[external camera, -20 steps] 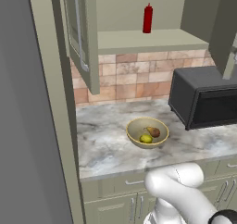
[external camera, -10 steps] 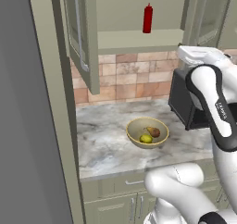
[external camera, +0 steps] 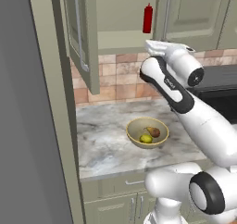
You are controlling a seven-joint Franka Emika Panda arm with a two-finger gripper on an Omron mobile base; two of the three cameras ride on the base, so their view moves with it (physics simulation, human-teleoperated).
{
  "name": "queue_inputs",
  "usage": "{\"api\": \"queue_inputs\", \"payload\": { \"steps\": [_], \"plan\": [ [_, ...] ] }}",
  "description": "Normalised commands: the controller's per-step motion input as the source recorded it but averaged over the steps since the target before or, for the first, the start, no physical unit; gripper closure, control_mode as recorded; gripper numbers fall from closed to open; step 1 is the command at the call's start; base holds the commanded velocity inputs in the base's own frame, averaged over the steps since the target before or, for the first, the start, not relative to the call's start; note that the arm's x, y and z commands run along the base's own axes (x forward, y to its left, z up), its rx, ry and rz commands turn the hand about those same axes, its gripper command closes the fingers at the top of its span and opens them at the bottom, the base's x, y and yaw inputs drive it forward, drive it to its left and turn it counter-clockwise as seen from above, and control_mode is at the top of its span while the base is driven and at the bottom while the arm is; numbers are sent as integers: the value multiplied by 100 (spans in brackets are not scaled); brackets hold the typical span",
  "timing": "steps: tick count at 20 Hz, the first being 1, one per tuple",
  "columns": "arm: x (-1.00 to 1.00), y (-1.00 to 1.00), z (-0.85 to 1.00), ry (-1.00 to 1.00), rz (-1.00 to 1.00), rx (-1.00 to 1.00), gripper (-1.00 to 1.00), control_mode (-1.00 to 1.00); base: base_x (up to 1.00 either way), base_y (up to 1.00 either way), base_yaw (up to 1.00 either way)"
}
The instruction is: Open the cabinet. Pick the pear and pear from the cabinet and place them into the bowl. Then close the cabinet.
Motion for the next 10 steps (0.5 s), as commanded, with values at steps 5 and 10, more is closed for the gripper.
{"api": "queue_inputs", "payload": {
  "steps": [5, 10],
  "plan": [
    [100, 22, -4, 27, -3, 0, -100, -100, 0, 0, 0],
    [100, 17, -1, 20, -3, 0, -100, -100, 0, 0, 0]
  ]
}}
